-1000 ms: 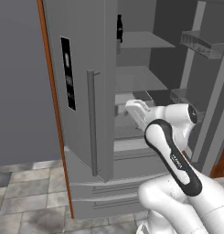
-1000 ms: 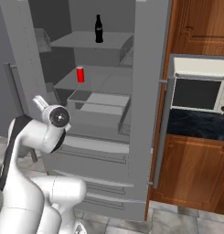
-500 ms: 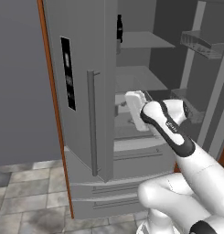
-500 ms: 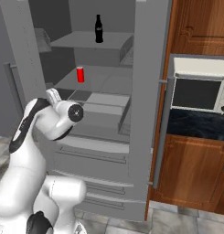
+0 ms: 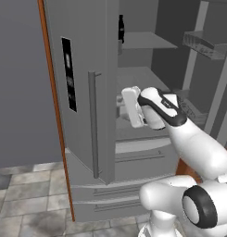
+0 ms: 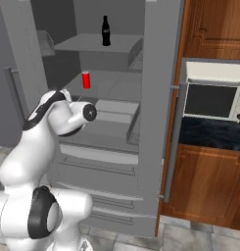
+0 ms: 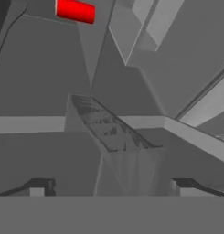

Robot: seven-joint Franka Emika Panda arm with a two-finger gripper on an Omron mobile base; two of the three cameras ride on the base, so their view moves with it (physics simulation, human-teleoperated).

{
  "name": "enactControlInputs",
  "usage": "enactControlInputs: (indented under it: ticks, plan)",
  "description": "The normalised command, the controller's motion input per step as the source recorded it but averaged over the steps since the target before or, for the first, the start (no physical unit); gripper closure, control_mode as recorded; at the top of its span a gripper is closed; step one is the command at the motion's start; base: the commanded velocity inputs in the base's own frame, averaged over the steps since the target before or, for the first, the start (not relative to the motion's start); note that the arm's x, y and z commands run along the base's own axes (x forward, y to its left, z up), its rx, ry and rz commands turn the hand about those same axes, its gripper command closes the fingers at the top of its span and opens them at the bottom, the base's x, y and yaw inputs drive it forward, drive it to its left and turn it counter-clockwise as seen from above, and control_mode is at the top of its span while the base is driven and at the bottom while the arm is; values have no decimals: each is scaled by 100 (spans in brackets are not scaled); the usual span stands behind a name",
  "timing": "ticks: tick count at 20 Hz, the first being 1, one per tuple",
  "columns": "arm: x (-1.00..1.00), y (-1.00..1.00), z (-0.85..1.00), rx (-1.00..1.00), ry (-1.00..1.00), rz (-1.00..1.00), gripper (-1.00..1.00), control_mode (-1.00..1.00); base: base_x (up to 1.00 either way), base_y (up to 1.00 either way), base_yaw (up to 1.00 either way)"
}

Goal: Open the fridge, grab two sodas, and place both sodas inside the bowl with ice on the dining counter.

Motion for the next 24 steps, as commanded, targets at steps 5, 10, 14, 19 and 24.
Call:
enactControlInputs:
  ticks: [5, 10, 14, 19, 24]
  plan:
    - [14, 49, 0, 0, 4, 7, -100, -100, 0, 0, 0]
    - [0, 59, 0, 0, 1, 7, -100, -100, 0, 0, 0]
    - [-4, 61, 0, 0, 0, 4, -100, -100, 0, 0, 0]
    - [-14, 66, 0, 0, 0, 3, -100, -100, 0, 0, 0]
    - [-28, 60, 0, 0, 0, 3, -100, -100, 0, 0, 0]
